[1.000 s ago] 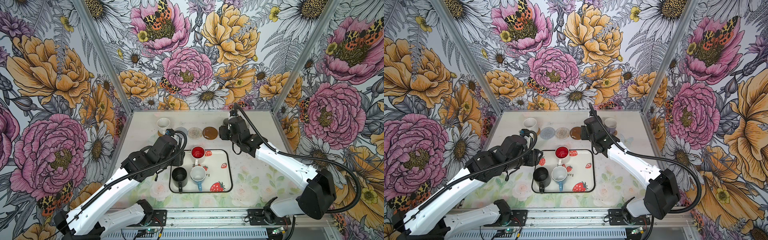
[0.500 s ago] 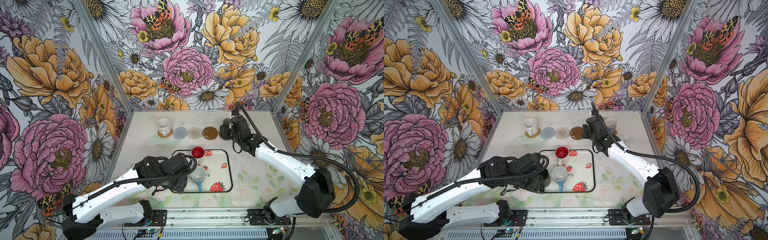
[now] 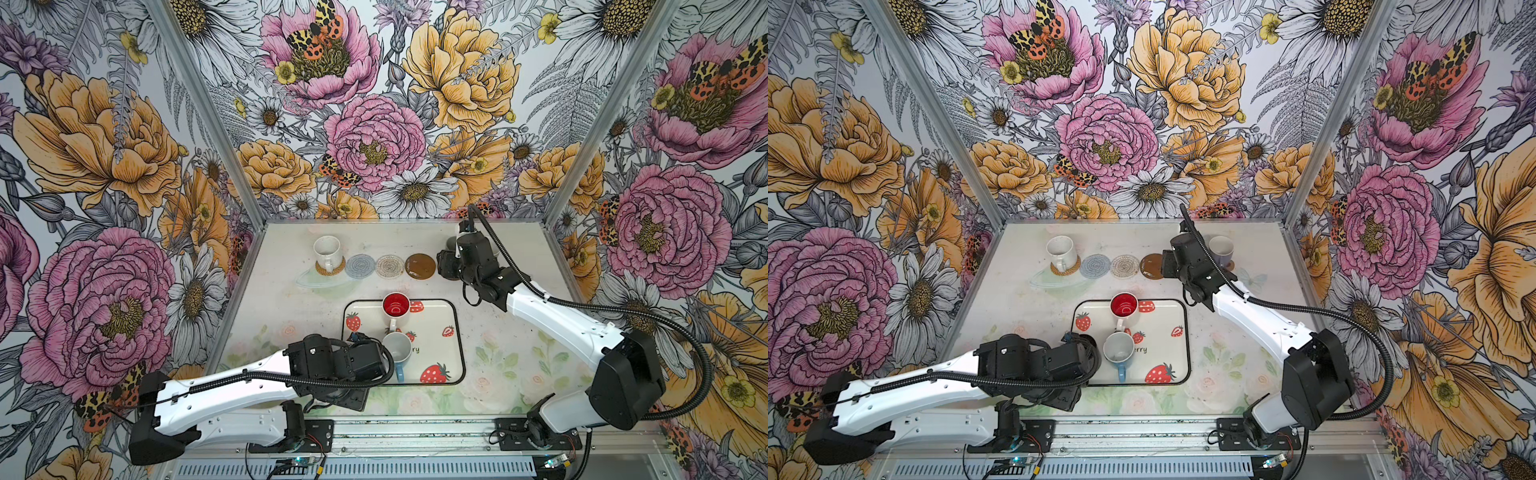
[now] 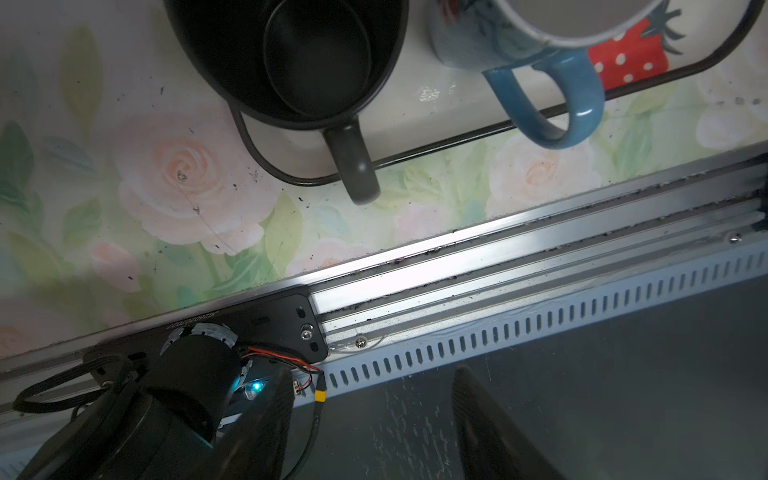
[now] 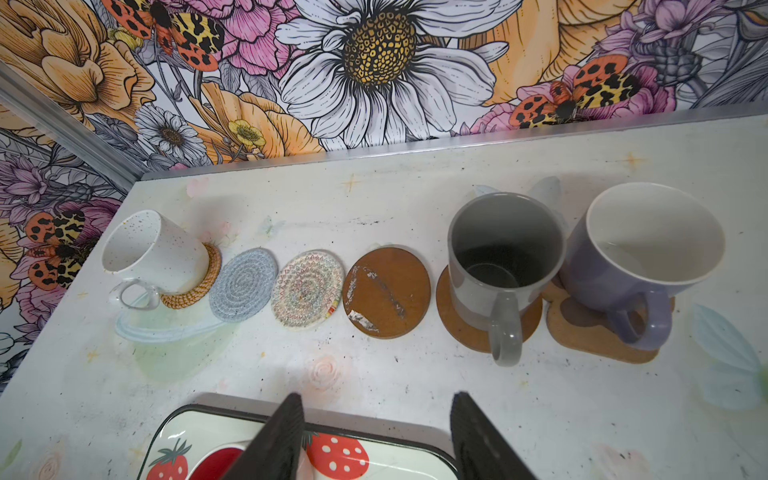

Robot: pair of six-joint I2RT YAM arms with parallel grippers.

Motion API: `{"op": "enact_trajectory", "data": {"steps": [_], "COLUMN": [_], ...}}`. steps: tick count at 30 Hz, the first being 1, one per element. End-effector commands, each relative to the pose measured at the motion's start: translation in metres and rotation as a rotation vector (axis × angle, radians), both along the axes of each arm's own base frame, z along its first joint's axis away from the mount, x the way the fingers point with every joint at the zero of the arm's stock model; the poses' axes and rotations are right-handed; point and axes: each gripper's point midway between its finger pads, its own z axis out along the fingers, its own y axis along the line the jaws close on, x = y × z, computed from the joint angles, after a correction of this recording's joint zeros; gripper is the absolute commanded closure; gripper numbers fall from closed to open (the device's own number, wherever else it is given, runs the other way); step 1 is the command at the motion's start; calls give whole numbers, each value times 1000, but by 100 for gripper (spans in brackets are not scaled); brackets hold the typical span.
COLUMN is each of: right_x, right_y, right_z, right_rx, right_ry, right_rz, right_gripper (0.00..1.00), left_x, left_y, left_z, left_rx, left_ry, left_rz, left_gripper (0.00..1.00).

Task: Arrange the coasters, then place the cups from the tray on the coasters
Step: 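Lower the open left gripper into the black mug on the tray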

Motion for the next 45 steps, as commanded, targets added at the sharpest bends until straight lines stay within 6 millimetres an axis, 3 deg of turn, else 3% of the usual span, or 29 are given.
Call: {"op": "enact_trajectory", "data": {"steps": [1, 17, 27, 45], "right_x": [6, 11, 15, 16], "right_y": [2, 8, 12, 9], "right_z": [0, -9, -13, -20], "right_rx": [24, 30, 35, 30], "right_ry": [-7, 14, 27, 40], "right_rz": [-4, 11, 22, 15], "right_gripper": [41, 41, 41, 41], "left_x": [10, 19, 31, 48], "left_y": [-8, -25, -18, -15], "left_z": [-6, -26, -41, -62], "left_rx": [-18, -100, -46, -19], "left_ry": [-58, -94, -142, -183], "left_rz": [69, 120, 172, 230], "left_gripper": [36, 34, 36, 57]}}
